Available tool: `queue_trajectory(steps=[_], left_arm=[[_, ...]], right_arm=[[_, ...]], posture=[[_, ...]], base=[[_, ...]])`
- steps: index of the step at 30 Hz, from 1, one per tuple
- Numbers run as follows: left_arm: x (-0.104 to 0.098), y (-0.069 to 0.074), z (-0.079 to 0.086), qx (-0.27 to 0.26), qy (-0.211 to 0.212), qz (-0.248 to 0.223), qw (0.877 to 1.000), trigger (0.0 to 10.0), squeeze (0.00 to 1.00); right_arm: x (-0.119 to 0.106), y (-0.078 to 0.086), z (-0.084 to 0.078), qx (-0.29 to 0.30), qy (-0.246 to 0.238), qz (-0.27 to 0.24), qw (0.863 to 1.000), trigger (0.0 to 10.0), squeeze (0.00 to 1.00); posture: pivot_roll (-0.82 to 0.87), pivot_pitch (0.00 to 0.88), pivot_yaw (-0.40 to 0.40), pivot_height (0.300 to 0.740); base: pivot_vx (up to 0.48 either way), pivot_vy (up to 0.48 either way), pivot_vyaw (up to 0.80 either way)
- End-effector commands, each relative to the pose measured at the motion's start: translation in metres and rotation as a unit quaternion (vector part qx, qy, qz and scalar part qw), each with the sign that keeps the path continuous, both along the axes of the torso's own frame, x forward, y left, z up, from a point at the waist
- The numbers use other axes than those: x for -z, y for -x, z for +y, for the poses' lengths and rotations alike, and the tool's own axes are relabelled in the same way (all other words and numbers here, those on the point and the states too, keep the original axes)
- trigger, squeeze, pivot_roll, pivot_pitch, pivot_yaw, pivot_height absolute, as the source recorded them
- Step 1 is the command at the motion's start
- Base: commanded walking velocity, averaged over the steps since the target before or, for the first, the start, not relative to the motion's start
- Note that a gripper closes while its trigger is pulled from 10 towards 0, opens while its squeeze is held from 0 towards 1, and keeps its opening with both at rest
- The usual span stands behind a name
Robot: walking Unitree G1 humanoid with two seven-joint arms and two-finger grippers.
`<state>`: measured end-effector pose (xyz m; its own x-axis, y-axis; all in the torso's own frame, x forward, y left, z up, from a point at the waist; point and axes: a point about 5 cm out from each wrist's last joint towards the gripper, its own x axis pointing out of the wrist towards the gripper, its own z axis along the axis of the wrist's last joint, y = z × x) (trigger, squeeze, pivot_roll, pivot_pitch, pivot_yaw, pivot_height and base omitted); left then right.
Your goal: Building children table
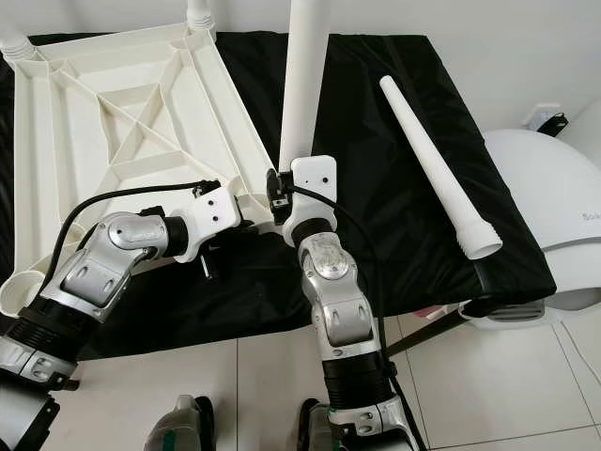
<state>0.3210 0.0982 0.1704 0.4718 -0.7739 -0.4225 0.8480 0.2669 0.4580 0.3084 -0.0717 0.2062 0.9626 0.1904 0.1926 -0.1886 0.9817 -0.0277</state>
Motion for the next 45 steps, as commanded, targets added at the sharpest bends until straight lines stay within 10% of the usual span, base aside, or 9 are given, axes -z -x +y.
queue_trajectory(steps=[1, 2, 3, 4, 19, 20, 37, 45], left_arm=[[0.047, 0.011, 0.015, -0.022, -0.044, 0.091, 0.995, 10.0, 0.0], [0.047, 0.01, 0.015, -0.022, -0.044, 0.09, 0.995, 10.0, 0.0], [0.047, 0.01, 0.014, -0.022, -0.044, 0.09, 0.995, 10.0, 0.0], [0.047, 0.01, 0.014, -0.021, -0.044, 0.09, 0.995, 10.0, 0.0], [0.046, 0.008, 0.014, -0.022, -0.044, 0.087, 0.995, 10.0, 0.0], [0.045, 0.008, 0.015, -0.022, -0.045, 0.087, 0.995, 10.0, 0.0], [0.043, 0.006, 0.014, -0.022, -0.044, 0.085, 0.995, 10.0, 0.0], [0.043, 0.006, 0.015, -0.025, -0.043, 0.085, 0.995, 10.0, 0.0]], right_arm=[[0.025, 0.0, -0.025, 0.081, 0.01, 0.051, 0.995, 10.0, 0.0], [0.024, 0.001, -0.024, 0.075, 0.006, 0.043, 0.996, 10.0, 0.04], [0.023, 0.001, -0.024, 0.071, 0.003, 0.041, 0.997, 10.0, 0.73], [0.023, 0.001, -0.024, 0.067, 0.0, 0.039, 0.997, 10.0, 1.0], [0.018, -0.007, -0.036, -0.008, -0.002, 0.021, 1.0, 10.0, 1.0], [0.018, -0.009, -0.04, -0.04, -0.001, 0.018, 0.999, 10.0, 0.0], [0.02, -0.02, -0.058, -0.225, 0.036, 0.0, 0.974, 10.0, 0.0], [0.014, -0.032, -0.06, -0.349, 0.073, -0.007, 0.934, 10.0, 0.0]], posture=[[0.07, 0.196, -0.036, 0.74], [0.07, 0.194, -0.036, 0.74], [0.07, 0.193, -0.036, 0.74], [0.07, 0.193, -0.036, 0.74], [0.06, 0.195, -0.03, 0.74], [0.06, 0.196, -0.03, 0.74], [0.06, 0.201, -0.024, 0.74], [0.07, 0.203, -0.022, 0.74]], base=[[0.0, 0.0, 0.0], [0.0, 0.0, 0.0], [0.0, 0.0, 0.0], [0.0, 0.0, 0.0], [0.0, 0.0, 0.0], [0.0, 0.0, 0.0], [0.0, 0.0, 0.0], [0.0, 0.0, 0.0]])
